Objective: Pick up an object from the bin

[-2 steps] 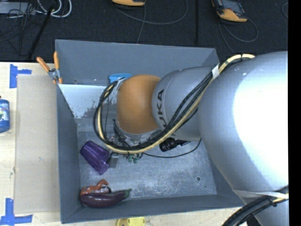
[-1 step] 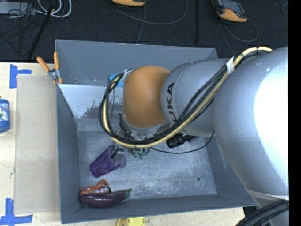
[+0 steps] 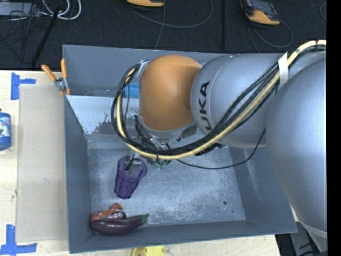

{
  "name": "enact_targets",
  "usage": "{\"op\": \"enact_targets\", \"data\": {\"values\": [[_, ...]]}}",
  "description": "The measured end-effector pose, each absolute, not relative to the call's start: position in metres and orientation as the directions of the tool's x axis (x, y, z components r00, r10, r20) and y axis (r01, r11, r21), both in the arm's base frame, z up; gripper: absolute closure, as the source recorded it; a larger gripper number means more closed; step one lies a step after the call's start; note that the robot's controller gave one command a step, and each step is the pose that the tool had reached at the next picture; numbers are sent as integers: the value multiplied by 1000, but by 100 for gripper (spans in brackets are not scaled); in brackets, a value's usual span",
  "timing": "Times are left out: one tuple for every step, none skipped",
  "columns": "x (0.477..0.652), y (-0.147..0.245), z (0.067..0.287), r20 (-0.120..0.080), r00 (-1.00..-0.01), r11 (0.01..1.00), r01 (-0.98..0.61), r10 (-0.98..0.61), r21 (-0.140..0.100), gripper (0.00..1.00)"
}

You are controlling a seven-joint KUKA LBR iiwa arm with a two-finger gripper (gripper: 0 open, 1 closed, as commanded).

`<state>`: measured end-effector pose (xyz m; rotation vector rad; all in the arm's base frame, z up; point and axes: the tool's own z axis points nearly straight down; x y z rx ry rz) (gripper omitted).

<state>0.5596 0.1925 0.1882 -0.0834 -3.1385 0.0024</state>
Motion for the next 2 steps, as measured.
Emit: {"op": "enact_targets", "data": {"values": [[565, 199, 196, -4, -999, 999, 48, 48, 1, 100], [568, 180, 270, -1, -999, 999, 38, 38, 0, 100]]}}
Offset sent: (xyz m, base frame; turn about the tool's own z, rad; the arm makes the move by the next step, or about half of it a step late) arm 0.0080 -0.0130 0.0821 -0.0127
